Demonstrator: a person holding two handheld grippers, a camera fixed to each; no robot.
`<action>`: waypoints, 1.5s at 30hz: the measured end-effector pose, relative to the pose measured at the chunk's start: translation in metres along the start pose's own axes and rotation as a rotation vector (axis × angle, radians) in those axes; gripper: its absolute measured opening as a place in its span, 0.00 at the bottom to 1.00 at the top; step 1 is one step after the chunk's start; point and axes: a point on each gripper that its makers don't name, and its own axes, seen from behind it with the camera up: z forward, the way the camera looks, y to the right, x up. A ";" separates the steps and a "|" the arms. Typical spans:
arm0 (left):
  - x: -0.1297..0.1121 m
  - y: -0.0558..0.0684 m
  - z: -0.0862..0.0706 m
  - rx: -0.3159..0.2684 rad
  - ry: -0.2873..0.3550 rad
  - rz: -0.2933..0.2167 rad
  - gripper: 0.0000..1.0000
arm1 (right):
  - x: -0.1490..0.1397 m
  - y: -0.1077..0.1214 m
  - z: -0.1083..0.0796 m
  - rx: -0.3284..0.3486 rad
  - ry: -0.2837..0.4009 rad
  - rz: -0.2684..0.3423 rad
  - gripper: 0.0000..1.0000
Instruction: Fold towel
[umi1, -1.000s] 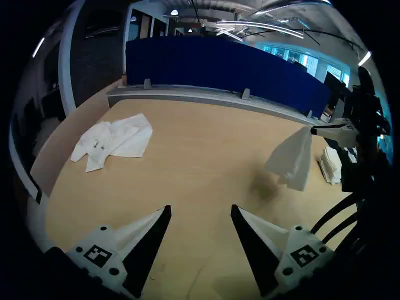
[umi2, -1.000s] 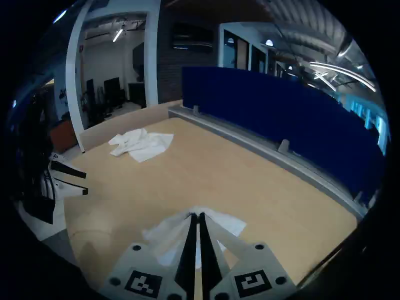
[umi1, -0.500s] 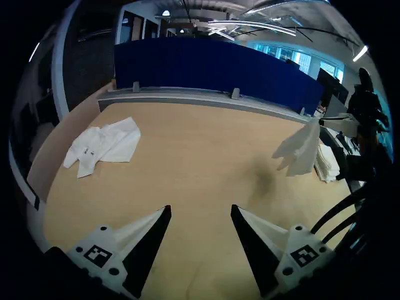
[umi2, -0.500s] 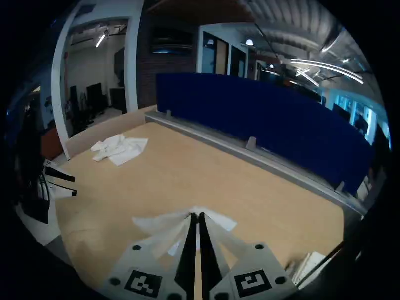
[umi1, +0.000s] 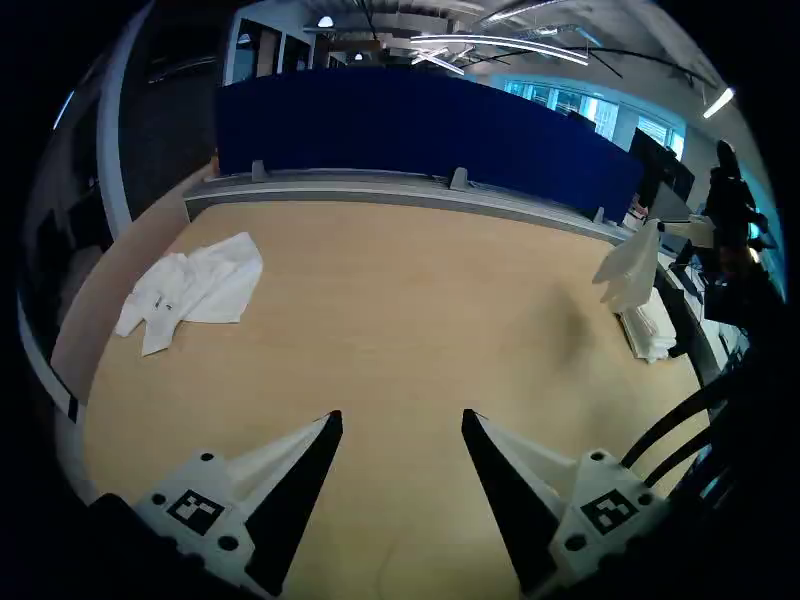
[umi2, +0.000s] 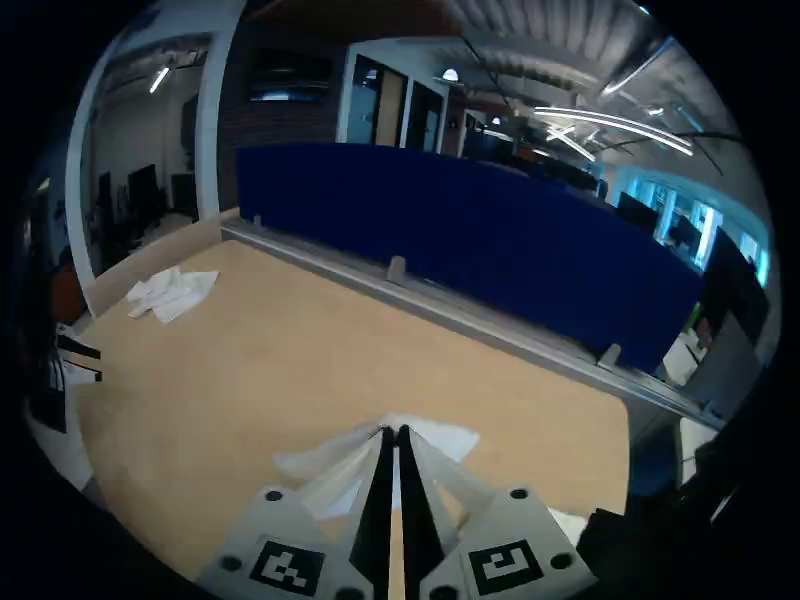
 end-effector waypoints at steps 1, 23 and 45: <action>0.000 0.002 0.001 0.000 -0.002 0.000 0.88 | -0.001 0.010 -0.001 -0.009 -0.003 0.003 0.04; 0.009 0.029 0.015 0.009 -0.023 0.024 0.89 | -0.002 0.150 0.005 -0.130 -0.027 0.063 0.04; 0.004 0.050 0.019 -0.018 -0.040 0.058 0.89 | -0.114 0.176 -0.037 -0.200 -0.146 0.159 0.04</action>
